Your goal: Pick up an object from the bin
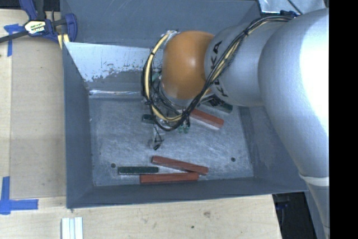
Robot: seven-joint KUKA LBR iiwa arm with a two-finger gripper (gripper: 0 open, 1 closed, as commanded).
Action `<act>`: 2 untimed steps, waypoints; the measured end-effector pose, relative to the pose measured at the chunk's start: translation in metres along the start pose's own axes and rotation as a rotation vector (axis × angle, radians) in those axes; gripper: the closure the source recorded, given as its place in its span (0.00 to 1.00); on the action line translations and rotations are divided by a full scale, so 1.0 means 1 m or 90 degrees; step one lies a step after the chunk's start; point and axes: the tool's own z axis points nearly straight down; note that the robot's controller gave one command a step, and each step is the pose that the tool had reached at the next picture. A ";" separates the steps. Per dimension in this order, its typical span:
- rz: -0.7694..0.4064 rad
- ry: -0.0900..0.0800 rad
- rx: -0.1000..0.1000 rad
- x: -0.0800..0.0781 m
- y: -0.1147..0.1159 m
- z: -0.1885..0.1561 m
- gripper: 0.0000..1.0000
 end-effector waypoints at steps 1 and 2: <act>0.001 -0.008 -0.002 -0.004 0.001 -0.007 1.00; 0.002 -0.011 -0.002 0.001 0.017 -0.144 1.00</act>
Offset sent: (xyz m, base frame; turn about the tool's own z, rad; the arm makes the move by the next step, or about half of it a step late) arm 0.0000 0.0000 0.0000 0.0000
